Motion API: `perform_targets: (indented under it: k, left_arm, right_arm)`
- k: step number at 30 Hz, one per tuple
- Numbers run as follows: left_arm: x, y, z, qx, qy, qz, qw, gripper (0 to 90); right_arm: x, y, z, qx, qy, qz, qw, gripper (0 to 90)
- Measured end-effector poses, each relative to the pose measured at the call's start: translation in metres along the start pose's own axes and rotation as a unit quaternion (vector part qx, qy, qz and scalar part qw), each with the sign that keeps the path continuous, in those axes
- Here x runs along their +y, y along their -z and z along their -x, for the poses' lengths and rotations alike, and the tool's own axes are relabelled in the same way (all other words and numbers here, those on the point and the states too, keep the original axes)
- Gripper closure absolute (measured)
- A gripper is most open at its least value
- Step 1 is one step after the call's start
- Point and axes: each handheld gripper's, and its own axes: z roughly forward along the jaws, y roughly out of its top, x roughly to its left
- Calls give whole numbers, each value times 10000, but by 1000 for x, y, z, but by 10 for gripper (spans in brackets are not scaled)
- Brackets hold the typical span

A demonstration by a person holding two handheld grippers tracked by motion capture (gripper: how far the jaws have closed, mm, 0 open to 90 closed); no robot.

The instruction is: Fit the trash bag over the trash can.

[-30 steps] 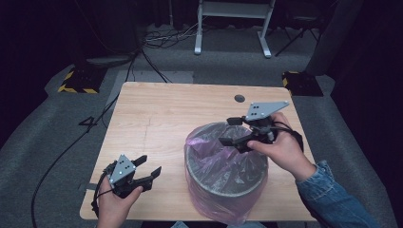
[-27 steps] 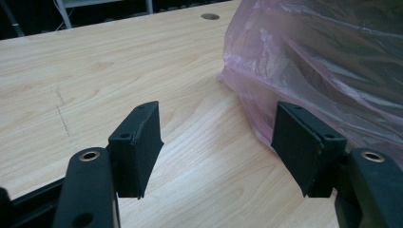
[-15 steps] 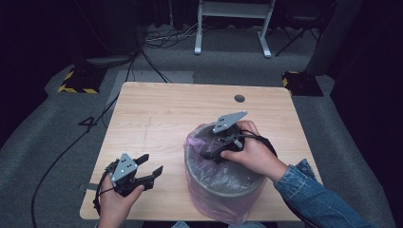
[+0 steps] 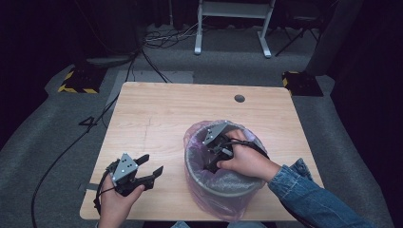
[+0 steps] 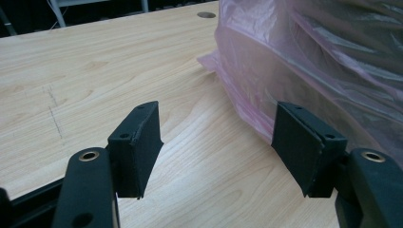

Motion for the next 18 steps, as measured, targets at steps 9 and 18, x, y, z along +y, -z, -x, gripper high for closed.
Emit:
perform_targets:
  k: [9,18]
  left_arm:
    - [1,-1,0,-31,-3,-1,10000,337]
    - [0,0,-1,-13,21,21,10000,337]
  right_arm:
    - [-6,-18,-1,76,-162,-495,9986,167]
    - [-5,-2,-1,122,-304,-274,9991,195]
